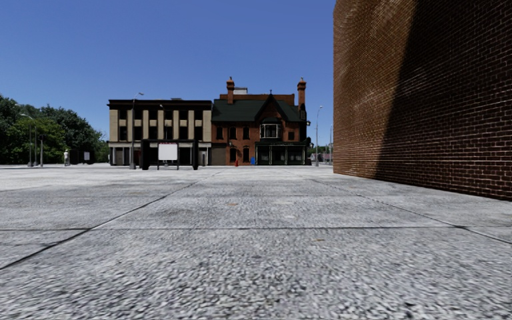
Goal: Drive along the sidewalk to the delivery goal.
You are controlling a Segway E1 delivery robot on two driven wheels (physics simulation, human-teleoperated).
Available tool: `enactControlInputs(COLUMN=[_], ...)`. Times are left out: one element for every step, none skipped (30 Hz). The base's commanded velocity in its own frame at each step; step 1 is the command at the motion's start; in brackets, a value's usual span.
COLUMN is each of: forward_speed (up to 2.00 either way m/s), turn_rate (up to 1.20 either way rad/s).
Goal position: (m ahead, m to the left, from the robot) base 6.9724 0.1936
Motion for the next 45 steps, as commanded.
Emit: enactControlInputs(forward_speed=[2.0,2.0,2.0,2.0,2.0,2.0,2.0,2.0,2.0,2.0,2.0,2.0,2.0,2.0,2.0,2.0,2.0,2.0,2.0,2.0,2.0,2.0,2.0,2.0,2.0,2.0,2.0,2.0,2.0,2.0,2.0,2.0,2.0,2.0,2.0,2.0,2.0,2.0,2.0,2.0,2.0,2.0,2.0,2.0,2.0], turn_rate=[0.0,0.0,0.0,0.0,0.0,0.0,0.0,0.0,0.0,0.1,0.1,0.35,0.45,0.45,0.19,0.0,0.0,0.0,0.0,0.0,0.0,0.0,0.0,0.0,0.0,0.0,0.0,0.0,0.0,0.0,0.0,0.0,0.0,0.0,0.0,0.0,0.0,0.0,0.0,0.0,0.0,0.27,0.47,0.62,0.66])
